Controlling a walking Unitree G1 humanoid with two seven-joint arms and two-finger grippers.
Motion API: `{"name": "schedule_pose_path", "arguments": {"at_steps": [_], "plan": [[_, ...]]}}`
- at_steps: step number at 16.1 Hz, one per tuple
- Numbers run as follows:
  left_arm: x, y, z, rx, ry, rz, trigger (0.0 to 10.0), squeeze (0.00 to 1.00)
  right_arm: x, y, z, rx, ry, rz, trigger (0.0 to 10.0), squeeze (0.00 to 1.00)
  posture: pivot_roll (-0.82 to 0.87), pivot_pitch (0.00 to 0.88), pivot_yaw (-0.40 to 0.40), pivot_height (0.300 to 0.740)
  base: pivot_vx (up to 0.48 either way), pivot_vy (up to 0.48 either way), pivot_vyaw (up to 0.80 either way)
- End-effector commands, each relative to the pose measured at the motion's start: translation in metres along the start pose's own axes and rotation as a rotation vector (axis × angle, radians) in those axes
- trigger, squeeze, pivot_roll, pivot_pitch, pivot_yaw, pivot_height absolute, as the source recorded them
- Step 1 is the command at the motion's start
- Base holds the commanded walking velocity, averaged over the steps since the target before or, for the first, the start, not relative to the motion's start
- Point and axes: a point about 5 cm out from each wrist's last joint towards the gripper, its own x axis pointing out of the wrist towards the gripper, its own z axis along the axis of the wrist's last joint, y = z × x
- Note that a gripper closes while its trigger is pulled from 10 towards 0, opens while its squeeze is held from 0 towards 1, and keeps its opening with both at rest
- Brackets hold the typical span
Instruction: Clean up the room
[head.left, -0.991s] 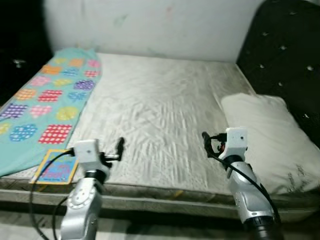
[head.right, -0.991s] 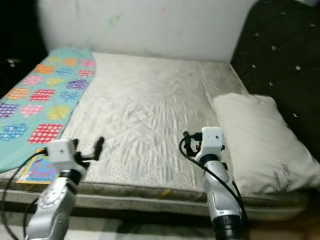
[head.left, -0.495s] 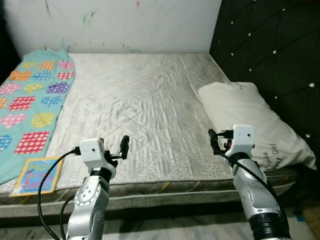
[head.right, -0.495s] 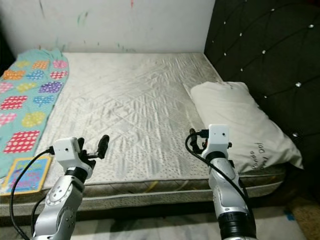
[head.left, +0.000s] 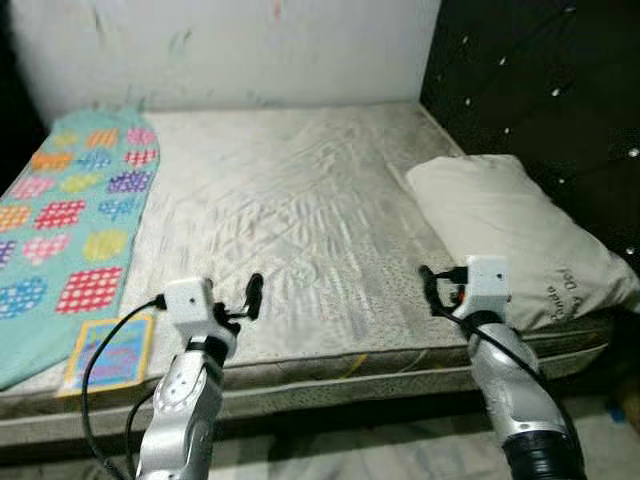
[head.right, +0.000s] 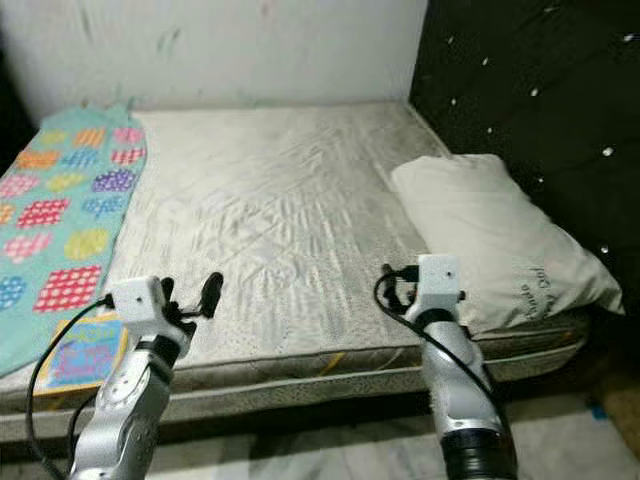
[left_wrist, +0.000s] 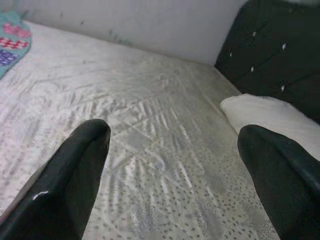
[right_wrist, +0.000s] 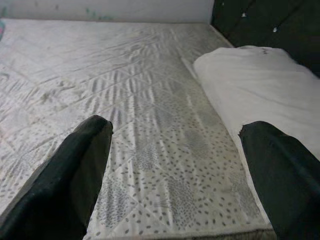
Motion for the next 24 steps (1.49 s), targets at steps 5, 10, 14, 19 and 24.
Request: {"name": "schedule_pose_path", "arguments": {"at_steps": [5,10,14,19,24], "plan": [[-0.0029,0.0082,-0.0021,0.007,0.012,0.023,10.0,0.00,0.0026,0.0100,0.0046,0.000,-0.014,0.037,10.0,0.00,-0.06,0.000,-0.015,0.740,0.000,0.479,0.00],[-0.0049,0.0035,0.0032,-0.018,-0.031,-0.047,10.0,0.00,0.0020,0.0105,0.0036,-0.005,-0.011,0.041,10.0,0.00,-0.06,0.000,-0.016,0.740,0.000,0.049,0.00],[-0.0059,0.0022,0.0024,-0.025,-0.034,-0.069,10.0,0.00,0.0019,0.0103,0.0031,-0.013,-0.011,0.047,10.0,0.00,-0.06,0.000,-0.016,0.740,0.368,0.000,0.00],[-0.0062,0.0023,0.0014,-0.021,-0.030,-0.064,10.0,0.00,0.0022,0.0101,0.0032,-0.022,-0.010,0.051,10.0,0.00,-0.06,0.000,-0.018,0.740,0.368,0.000,0.00],[-0.0059,0.0027,0.0011,-0.018,-0.027,-0.062,10.0,0.00,0.0021,0.0085,0.0038,-0.025,-0.018,0.045,10.0,0.00,-0.06,0.000,-0.018,0.740,0.338,0.000,0.00]]}}
